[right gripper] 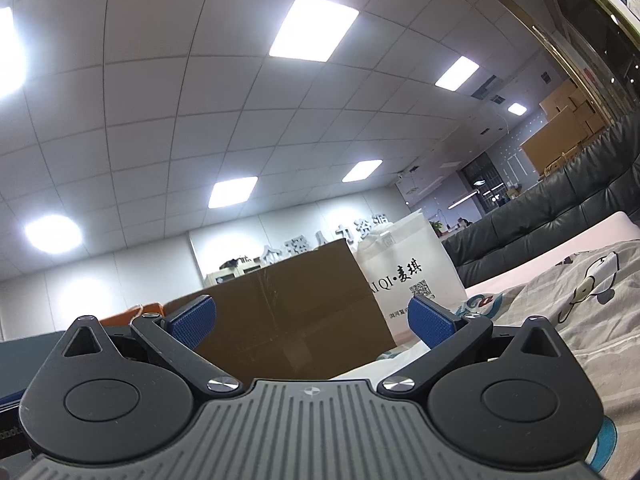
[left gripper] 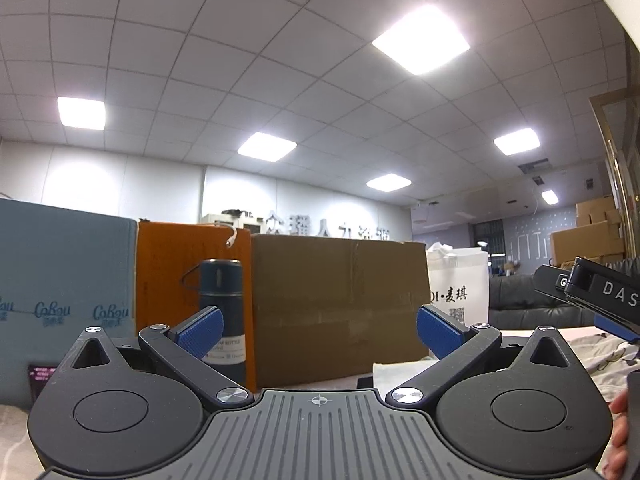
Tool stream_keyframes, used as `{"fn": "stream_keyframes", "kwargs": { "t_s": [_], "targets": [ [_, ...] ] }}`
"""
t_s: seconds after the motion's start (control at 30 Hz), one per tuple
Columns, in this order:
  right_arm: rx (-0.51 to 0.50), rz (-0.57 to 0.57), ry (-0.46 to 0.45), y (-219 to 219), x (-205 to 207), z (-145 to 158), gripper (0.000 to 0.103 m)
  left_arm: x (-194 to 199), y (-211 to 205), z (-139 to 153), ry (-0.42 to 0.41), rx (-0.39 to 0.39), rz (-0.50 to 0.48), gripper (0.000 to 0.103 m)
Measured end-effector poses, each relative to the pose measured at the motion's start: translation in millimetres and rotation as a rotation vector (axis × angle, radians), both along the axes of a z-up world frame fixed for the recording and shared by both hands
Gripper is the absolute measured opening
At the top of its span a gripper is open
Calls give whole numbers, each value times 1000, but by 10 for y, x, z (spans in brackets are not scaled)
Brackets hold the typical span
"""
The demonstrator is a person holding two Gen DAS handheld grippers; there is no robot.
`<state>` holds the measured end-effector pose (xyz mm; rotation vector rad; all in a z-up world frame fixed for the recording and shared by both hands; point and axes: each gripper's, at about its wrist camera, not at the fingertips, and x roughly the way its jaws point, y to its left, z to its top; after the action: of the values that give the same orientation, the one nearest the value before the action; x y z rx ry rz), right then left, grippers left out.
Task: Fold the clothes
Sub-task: 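Swing both grippers toward the pink sweater lying beside the leather bag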
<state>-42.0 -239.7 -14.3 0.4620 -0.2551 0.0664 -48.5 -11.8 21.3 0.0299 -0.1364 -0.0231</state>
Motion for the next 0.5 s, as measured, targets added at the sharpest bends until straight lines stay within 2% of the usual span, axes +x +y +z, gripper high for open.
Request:
{"fn": "stream_keyframes", "kwargs": {
  "t_s": [0.2,0.37,0.5],
  "targets": [
    [25,6,-30,-22,-74,-32,103,-289,51,84,-10,16,36,103],
    [51,62,-105,-22,-173,-57,103,-595,183,104,-22,-17,97,103],
    [43,119,-91,52,-279,27,103,-850,254,152,-56,-16,138,103]
  ]
}}
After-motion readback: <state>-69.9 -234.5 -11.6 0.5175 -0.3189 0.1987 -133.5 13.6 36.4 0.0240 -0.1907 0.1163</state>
